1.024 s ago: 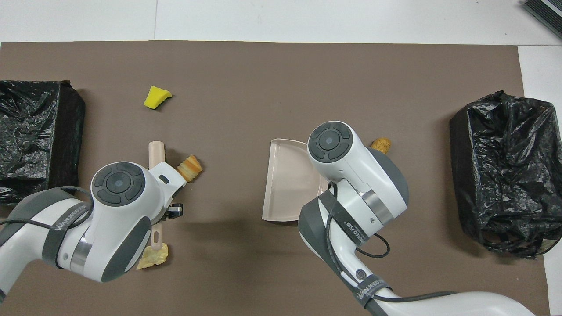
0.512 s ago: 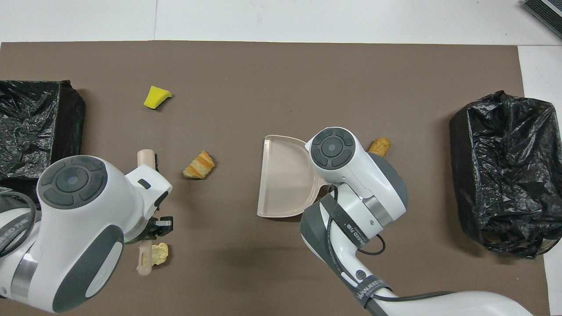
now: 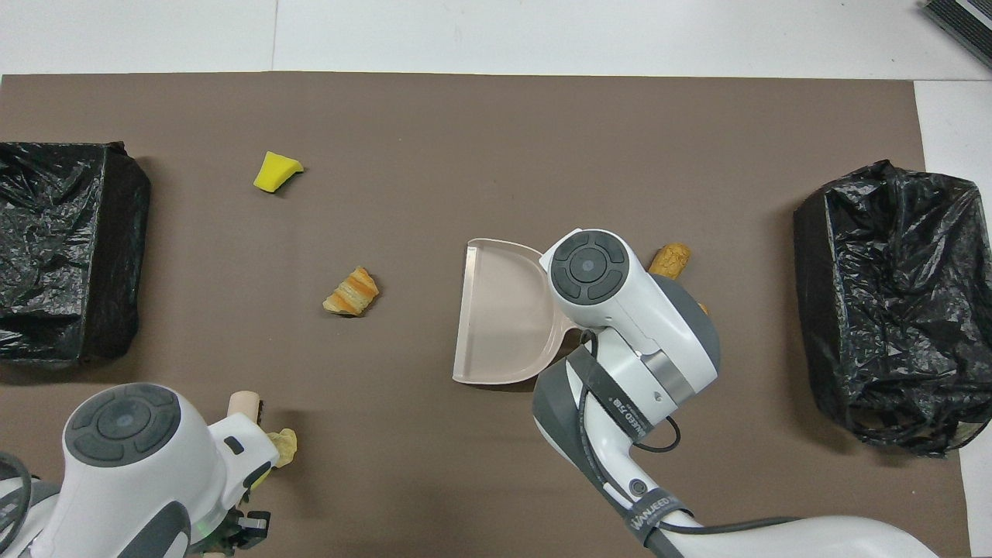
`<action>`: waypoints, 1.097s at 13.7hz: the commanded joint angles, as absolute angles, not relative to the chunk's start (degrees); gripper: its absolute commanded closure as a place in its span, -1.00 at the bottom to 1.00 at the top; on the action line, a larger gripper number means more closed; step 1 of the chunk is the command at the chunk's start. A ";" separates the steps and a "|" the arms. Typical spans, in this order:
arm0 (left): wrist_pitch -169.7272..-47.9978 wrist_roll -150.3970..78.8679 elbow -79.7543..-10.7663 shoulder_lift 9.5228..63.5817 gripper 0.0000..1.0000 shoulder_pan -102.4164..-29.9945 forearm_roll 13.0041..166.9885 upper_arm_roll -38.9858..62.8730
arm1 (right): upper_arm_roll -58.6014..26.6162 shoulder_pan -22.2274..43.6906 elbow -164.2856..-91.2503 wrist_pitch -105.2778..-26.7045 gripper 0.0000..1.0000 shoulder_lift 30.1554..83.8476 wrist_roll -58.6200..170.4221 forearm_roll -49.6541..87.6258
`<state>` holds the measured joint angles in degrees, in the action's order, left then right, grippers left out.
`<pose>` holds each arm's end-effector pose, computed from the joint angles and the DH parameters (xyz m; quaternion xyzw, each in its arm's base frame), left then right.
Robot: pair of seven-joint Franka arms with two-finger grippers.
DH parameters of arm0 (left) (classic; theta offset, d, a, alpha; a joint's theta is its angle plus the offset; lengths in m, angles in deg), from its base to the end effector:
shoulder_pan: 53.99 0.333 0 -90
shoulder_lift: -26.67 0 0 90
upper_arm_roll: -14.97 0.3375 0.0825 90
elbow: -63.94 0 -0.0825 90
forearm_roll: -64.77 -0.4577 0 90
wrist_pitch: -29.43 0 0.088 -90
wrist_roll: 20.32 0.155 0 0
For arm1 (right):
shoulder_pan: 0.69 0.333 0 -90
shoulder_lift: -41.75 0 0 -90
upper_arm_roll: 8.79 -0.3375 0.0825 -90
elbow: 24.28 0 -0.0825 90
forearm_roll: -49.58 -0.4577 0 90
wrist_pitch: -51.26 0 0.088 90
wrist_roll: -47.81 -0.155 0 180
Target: Sweep and dump trash in bin
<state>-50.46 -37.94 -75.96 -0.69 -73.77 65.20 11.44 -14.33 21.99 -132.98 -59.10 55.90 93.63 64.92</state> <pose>0.3332 -0.1441 0.3931 -0.9587 0.0399 0.2606 0.1067 0.5843 0.2780 0.2942 0.7519 0.6416 -0.1219 0.0900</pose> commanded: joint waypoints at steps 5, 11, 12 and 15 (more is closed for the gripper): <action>-44.91 -30.52 -83.27 -6.64 1.00 -74.20 66.53 11.98 | -14.86 21.28 -135.64 -60.45 1.00 54.32 95.19 65.13; -66.76 -31.04 -85.48 0.36 1.00 -73.41 66.53 12.07 | -14.77 20.49 -135.55 -61.33 1.00 54.67 95.28 65.22; -70.90 -31.31 -85.30 2.39 1.00 -73.41 66.53 12.07 | -14.77 20.58 -135.55 -61.94 1.00 54.67 95.28 65.22; -78.04 -33.06 -79.36 9.15 1.00 -73.85 70.56 12.07 | -14.77 20.58 -135.64 -62.04 1.00 54.67 95.28 65.22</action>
